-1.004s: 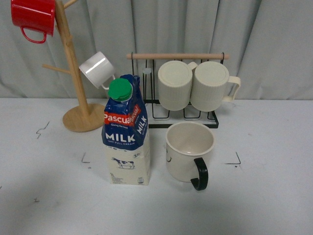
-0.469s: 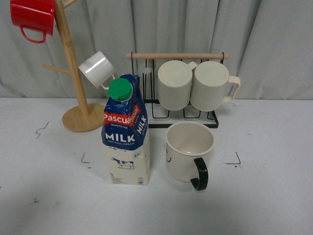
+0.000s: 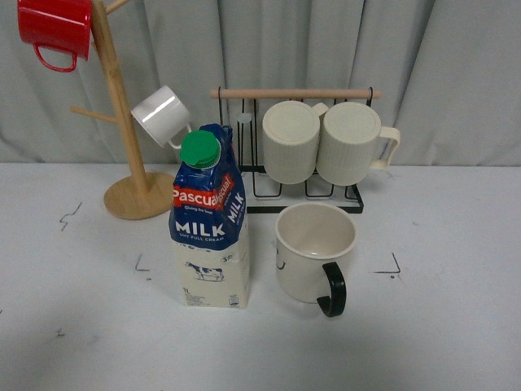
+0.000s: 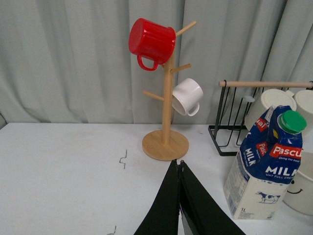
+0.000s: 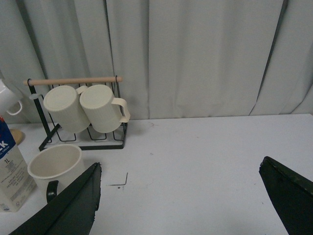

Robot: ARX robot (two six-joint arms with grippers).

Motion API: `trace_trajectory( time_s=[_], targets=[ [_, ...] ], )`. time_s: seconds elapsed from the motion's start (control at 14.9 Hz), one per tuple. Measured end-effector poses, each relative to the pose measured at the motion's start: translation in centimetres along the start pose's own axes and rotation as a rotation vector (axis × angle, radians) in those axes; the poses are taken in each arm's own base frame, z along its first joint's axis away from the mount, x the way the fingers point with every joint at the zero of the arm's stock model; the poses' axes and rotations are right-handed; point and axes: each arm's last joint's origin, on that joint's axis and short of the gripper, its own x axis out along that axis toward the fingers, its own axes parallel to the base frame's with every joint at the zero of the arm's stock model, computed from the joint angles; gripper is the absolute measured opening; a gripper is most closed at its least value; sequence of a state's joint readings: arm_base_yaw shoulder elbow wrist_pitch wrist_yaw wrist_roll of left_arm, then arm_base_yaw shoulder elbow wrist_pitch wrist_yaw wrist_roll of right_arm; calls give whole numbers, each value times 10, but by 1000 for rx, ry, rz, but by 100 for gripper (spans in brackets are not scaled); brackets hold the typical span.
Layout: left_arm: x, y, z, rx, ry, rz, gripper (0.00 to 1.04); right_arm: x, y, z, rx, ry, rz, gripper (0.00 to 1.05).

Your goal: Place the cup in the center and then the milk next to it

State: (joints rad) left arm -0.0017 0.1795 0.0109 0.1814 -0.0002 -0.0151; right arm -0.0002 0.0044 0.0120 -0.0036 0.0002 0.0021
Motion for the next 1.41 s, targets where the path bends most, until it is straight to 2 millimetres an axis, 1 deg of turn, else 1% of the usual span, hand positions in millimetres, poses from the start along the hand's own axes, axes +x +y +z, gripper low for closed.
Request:
trace_trajectory(
  time_s=[0.27, 0.6, 0.74, 1.14, 1.2, 1.27, 1.41],
  targets=[
    [-1, 0, -1, 0, 5, 0, 2, 0, 0, 0, 0, 0, 0, 98],
    [-9, 0, -7, 0, 58, -1, 2, 0, 0, 0, 0, 0, 0, 98],
    [-11, 0, -2, 0, -1, 0, 2, 0, 0, 0, 0, 0, 0, 98],
    [-11, 0, -3, 0, 14, 0, 2, 0, 0, 0, 0, 0, 0, 98],
    [-11, 0, -3, 0, 13, 0, 6, 0, 0, 0, 0, 0, 0, 98],
    [-11, 0, -3, 0, 13, 0, 16, 0, 0, 0, 0, 0, 0, 98],
    [-11, 0, -3, 0, 13, 0, 42, 0, 0, 0, 0, 0, 0, 98]
  ],
)
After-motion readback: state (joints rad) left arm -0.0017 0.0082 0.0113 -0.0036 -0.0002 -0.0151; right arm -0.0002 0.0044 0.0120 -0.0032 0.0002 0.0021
